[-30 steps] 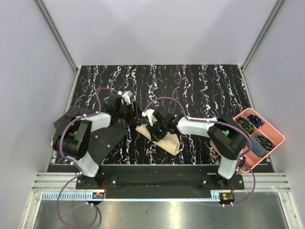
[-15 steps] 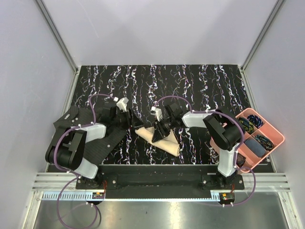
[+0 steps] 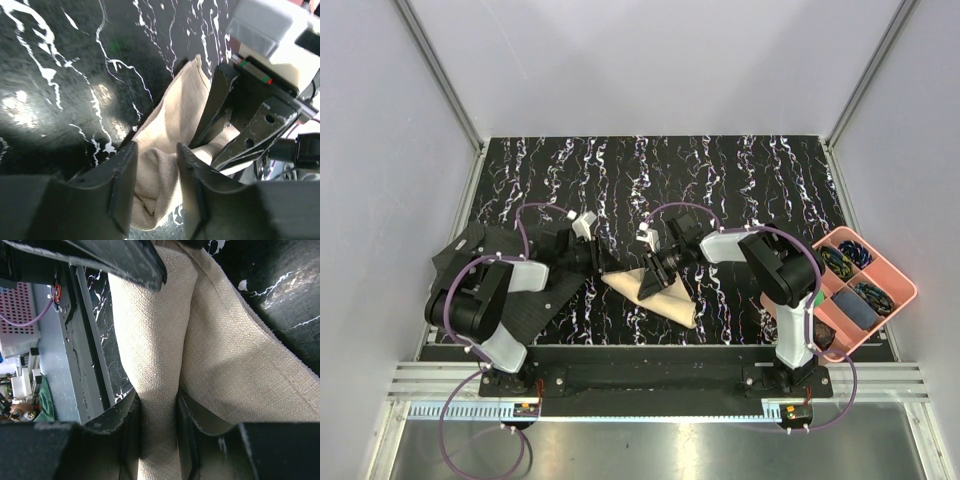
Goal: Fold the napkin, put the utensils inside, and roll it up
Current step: Roll the napkin with the utensil
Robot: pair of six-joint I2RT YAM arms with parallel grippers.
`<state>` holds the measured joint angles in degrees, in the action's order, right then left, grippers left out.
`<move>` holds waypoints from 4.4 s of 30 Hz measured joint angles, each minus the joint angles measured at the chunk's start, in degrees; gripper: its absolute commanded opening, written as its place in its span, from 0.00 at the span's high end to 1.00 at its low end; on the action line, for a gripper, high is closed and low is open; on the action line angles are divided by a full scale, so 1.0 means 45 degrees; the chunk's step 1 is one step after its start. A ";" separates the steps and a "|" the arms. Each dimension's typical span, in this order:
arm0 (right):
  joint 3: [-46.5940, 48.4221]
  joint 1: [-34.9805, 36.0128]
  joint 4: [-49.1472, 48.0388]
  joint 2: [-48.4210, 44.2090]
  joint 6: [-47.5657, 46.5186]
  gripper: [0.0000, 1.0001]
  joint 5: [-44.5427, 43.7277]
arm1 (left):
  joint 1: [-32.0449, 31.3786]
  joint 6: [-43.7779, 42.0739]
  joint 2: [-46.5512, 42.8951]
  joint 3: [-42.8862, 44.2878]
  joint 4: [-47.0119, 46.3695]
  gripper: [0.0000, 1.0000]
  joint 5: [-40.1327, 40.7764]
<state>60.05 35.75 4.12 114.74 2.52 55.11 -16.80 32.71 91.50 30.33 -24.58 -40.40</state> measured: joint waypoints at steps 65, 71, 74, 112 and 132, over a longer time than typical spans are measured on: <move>0.1195 0.3653 0.1583 -0.1705 -0.2725 0.48 -1.2565 | -0.0175 -0.0797 0.1005 0.3687 0.4609 0.48 0.1205; 0.1428 0.2788 0.1753 -0.1622 -0.2657 0.57 -1.0943 | 0.0083 -0.0971 0.0170 0.3526 0.4809 0.48 0.1933; 0.1496 0.2288 0.1826 -0.1574 -0.2623 0.58 -0.9724 | 0.0257 -0.0928 -0.0102 0.2890 0.4493 0.47 0.2050; 0.4362 -0.0622 0.4954 0.1613 -0.1141 0.58 -0.0753 | 0.0330 -0.0379 -0.2079 -0.0442 0.1928 0.82 0.1506; 0.2497 0.0228 0.4959 -0.2336 -0.1515 0.26 -0.6222 | 0.0311 -0.0369 0.0024 0.1583 0.3541 1.00 0.1326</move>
<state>71.29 36.77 26.44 104.22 -4.29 27.11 -15.40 31.05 91.61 37.45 -8.64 -34.44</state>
